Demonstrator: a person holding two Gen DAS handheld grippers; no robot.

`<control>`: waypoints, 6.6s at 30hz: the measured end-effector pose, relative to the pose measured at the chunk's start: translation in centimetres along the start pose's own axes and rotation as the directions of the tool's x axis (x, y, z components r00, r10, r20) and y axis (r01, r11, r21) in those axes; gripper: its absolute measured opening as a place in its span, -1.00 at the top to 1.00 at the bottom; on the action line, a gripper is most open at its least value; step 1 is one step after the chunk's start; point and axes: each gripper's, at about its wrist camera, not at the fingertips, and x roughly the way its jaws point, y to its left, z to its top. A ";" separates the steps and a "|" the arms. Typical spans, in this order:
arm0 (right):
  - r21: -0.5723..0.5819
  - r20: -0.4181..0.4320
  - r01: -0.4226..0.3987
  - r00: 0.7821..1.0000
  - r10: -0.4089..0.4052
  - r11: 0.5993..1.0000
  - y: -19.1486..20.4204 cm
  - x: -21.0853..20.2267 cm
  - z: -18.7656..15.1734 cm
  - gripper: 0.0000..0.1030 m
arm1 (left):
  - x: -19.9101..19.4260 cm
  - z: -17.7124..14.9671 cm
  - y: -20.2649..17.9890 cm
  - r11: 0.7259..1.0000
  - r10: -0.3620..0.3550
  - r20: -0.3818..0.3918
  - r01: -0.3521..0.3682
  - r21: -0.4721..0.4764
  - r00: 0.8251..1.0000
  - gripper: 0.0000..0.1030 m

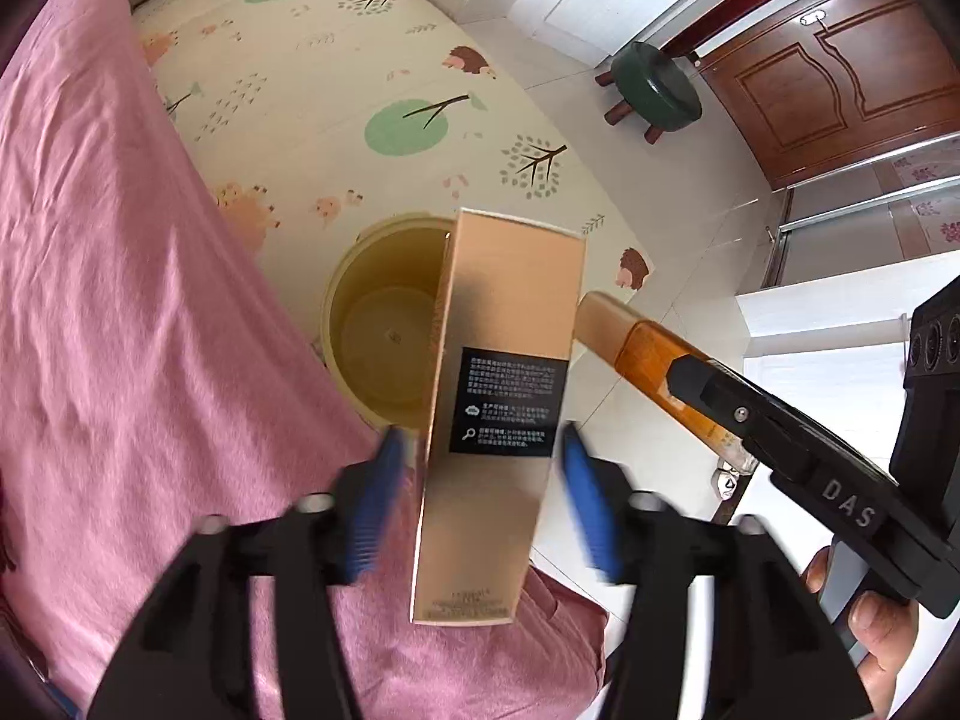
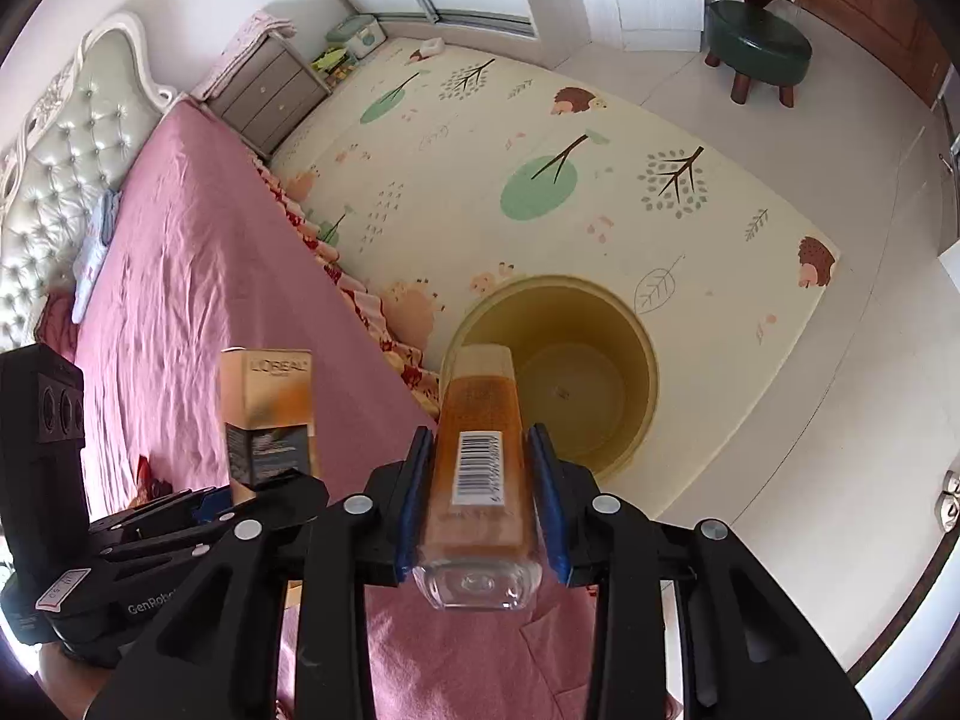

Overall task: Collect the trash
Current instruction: 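Carry the gold box and amber bottle to the yellow bin and release both, then move both tools back over the bed toward the blue box and red bag, then grasp the blue nasal spray box with the left tool while the right tool grasps the red bag, then carry the blue box and red bag to the yellow bin and release both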

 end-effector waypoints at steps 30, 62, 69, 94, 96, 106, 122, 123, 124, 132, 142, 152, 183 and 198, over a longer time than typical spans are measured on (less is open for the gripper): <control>-0.189 -0.025 -0.050 0.999 0.046 0.981 10.7 -2.9 -3.7 -0.04 | -10.6 -3.2 5.9 0.993 0.104 0.170 -0.094 -0.065 0.980 -0.89; -0.769 -0.431 -0.390 0.902 0.039 0.506 43.4 5.2 -30.6 -0.04 | -24.1 -36.2 34.7 0.549 0.448 0.155 -0.134 -0.825 0.880 -0.89; -0.810 -0.451 -0.413 0.892 0.008 0.416 47.2 6.6 -33.3 -0.04 | -22.4 -41.2 39.9 0.289 0.407 0.134 0.012 -0.957 0.904 -0.89; -0.792 -0.494 -0.432 0.869 -0.038 0.430 51.4 11.1 -33.8 -0.04 | -16.7 -42.7 46.8 -0.101 0.281 0.050 0.081 -0.992 0.959 -0.25; -0.778 -0.503 -0.441 0.864 -0.024 0.447 52.1 11.1 -33.6 -0.04 | -17.0 -41.9 46.8 -0.056 0.296 0.046 0.066 -0.996 0.954 -0.16; -0.833 -0.450 -0.425 0.893 0.015 0.355 55.2 10.3 -35.0 -0.05 | -19.3 -42.1 45.1 0.112 0.329 0.069 0.034 -0.993 0.942 -0.07; -0.868 -0.425 -0.386 0.903 -0.067 0.312 57.3 14.2 -36.8 0.11 | -19.4 -42.1 47.2 0.144 0.286 0.122 0.083 -0.986 0.950 -0.07; -0.865 -0.430 -0.392 0.901 -0.059 0.315 57.2 14.0 -36.6 0.14 | -19.4 -42.7 47.3 0.148 0.287 0.125 0.085 -0.985 0.950 -0.07; -0.859 -0.436 -0.400 0.898 -0.049 0.319 57.0 13.6 -36.5 0.19 | -19.5 -42.8 47.2 0.155 0.289 0.128 0.085 -0.984 0.949 -0.07; -0.817 -0.462 -0.449 0.885 0.053 0.361 55.6 9.1 -34.9 0.25 | -21.4 -42.0 45.8 0.242 0.309 0.147 0.071 -0.968 0.940 -0.07; -0.749 -0.457 -0.474 0.876 0.157 0.463 51.5 3.3 -31.1 0.25 | -23.6 -38.8 40.6 0.388 0.294 0.208 0.083 -0.918 0.933 -0.07; -0.689 -0.353 -0.391 0.916 0.189 0.609 43.8 0.4 -25.0 0.25 | -22.8 -32.6 34.4 0.540 0.239 0.230 0.068 -0.839 0.943 -0.07; -0.222 -0.030 -0.139 0.990 0.136 0.965 13.1 -2.5 -6.1 0.24 | -9.3 -8.5 10.9 0.901 0.059 0.077 -0.020 -0.433 0.995 -0.08; 0.001 0.056 -0.108 0.993 0.108 0.994 4.3 -0.4 1.1 0.22 | -2.0 0.8 4.7 0.959 0.048 0.027 -0.038 -0.280 0.998 -0.08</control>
